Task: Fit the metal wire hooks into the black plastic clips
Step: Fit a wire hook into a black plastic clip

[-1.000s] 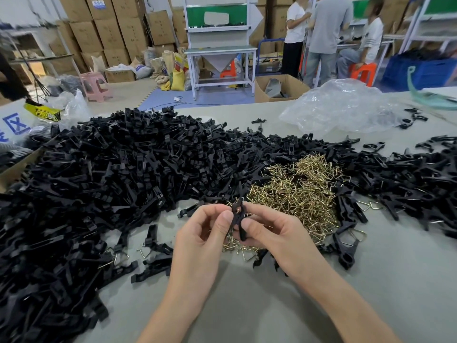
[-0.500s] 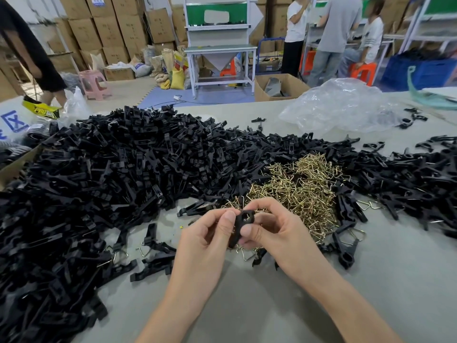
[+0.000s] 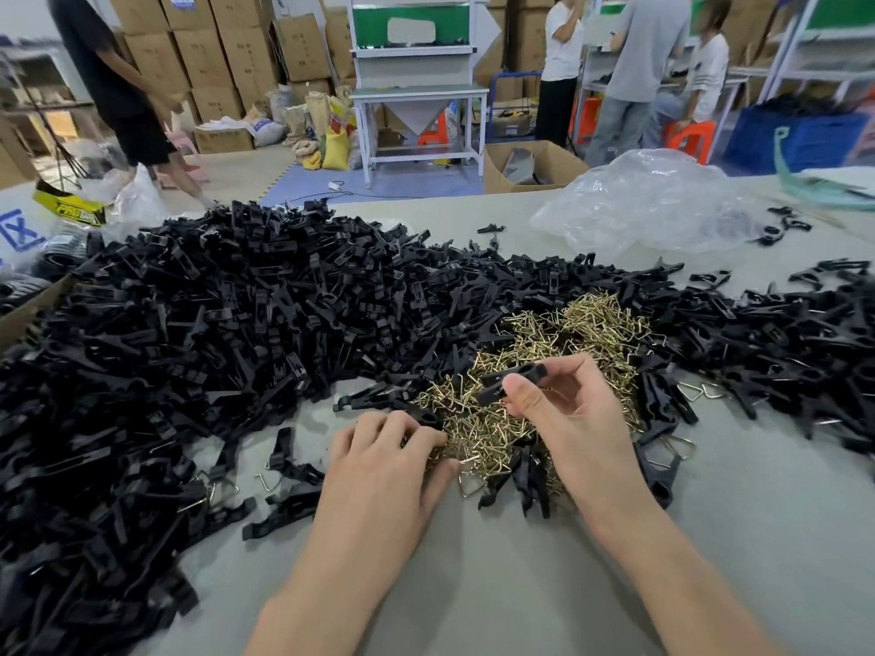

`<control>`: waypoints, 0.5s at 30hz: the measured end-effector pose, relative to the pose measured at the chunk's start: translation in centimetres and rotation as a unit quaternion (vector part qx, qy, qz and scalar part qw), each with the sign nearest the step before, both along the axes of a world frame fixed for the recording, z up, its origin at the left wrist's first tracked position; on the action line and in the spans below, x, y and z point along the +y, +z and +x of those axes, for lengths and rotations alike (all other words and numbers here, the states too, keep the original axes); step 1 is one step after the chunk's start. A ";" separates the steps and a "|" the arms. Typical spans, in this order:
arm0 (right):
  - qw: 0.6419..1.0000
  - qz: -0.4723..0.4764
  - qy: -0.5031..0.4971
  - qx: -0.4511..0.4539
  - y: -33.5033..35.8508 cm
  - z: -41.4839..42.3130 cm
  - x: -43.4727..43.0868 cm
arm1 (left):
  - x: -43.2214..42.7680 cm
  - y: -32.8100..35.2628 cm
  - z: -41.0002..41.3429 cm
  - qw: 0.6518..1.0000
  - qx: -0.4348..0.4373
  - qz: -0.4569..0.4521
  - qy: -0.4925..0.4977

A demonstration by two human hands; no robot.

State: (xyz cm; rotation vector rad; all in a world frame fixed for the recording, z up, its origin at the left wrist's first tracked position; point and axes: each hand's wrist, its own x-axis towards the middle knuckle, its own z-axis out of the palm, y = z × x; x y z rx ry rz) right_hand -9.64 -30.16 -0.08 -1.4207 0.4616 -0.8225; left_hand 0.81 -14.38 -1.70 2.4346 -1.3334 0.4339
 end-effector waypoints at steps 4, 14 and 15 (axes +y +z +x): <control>1.000 -0.004 -0.001 0.009 -0.1 0.2 0.0 | -0.2 -0.3 0.0 1.000 -0.001 -0.010 0.001; 1.000 0.015 0.009 0.000 -0.1 0.1 0.0 | 0.1 0.6 0.0 0.968 0.182 -0.166 -0.044; 1.000 0.020 0.014 -0.002 -0.1 0.1 0.0 | 0.0 0.7 -0.2 0.959 0.204 -0.192 -0.047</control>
